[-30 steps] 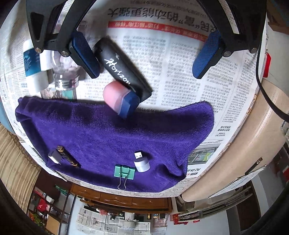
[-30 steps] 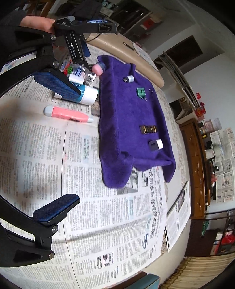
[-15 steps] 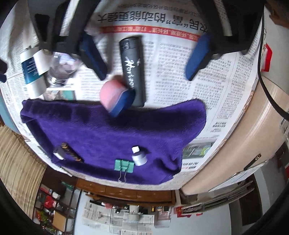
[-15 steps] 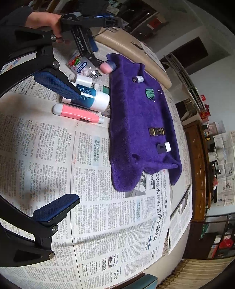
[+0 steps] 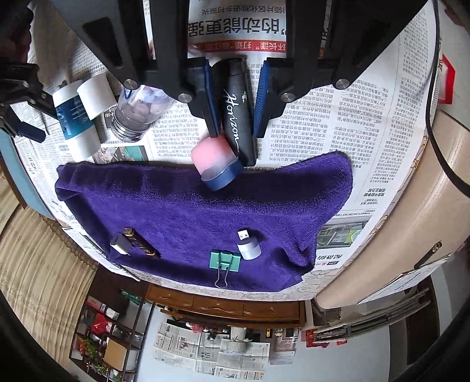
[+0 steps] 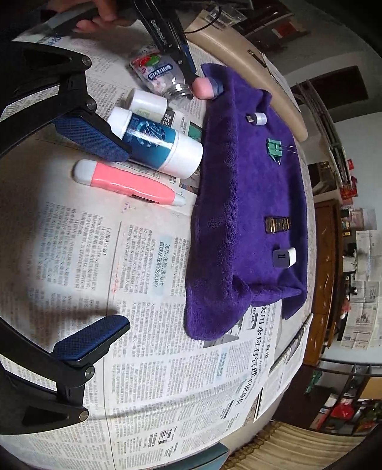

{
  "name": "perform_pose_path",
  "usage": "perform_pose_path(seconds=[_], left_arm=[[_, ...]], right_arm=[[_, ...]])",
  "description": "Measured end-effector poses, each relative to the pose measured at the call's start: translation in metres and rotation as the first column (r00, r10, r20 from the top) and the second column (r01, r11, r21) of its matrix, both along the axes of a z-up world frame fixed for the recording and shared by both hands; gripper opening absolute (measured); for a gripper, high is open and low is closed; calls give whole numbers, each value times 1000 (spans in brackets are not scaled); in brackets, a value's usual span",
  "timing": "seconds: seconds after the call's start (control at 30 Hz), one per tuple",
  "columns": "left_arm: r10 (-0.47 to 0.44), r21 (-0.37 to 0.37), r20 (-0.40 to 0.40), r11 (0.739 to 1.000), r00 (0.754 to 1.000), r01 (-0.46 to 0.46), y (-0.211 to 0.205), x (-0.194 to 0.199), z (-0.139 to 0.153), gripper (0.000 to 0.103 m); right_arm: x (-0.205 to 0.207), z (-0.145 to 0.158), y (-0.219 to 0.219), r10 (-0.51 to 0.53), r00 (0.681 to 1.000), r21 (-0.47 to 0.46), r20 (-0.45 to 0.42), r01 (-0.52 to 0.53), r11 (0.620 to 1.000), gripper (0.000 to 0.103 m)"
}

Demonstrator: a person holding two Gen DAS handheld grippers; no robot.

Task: Organize rigid objects
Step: 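Grasp the black Horizon stick with the left tool while the right tool grasps the pink pen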

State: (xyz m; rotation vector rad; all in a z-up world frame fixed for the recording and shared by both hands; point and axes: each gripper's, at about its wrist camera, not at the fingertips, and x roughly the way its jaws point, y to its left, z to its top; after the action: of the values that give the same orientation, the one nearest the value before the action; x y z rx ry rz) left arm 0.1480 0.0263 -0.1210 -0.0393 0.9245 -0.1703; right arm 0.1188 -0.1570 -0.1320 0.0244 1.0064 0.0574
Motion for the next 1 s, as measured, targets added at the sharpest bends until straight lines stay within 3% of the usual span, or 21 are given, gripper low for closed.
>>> perform_pose_path(seconds=[0.33,0.43,0.47,0.5,0.57,0.67,0.83,1.0], left_arm=[[-2,-1,2,1000,1000,2,10,-6,0,22],[-2,-15,-1,1000,1000,2,14,-7,0,22],[-2,-20,-2,1000,1000,2,15,-7,0,22],[-1,-23,-3,1000,1000,1,17,-8,0,22],[1,-19,-3,1000,1000,-1,19,-9,0,22],[-5,-18,-1,1000,1000,5,21,-10,0,22],[18,-22,-6,1000,1000,-19,30,-12,1,22],[20,-30,-7,999,1000,-20,33,-14,3,22]], right_arm=[[5,-10,22,-32,999,-79,38,35,996,99],[4,-8,25,-34,998,-73,45,37,997,90],[4,-7,26,-30,998,-72,49,33,997,81],[2,-5,28,-21,998,-72,56,25,997,63],[0,-2,34,1,998,-76,64,4,997,38],[-3,-1,38,24,998,-69,63,-20,997,19],[-8,1,19,6,999,47,46,-9,999,17],[-11,5,10,-11,999,74,44,7,997,17]])
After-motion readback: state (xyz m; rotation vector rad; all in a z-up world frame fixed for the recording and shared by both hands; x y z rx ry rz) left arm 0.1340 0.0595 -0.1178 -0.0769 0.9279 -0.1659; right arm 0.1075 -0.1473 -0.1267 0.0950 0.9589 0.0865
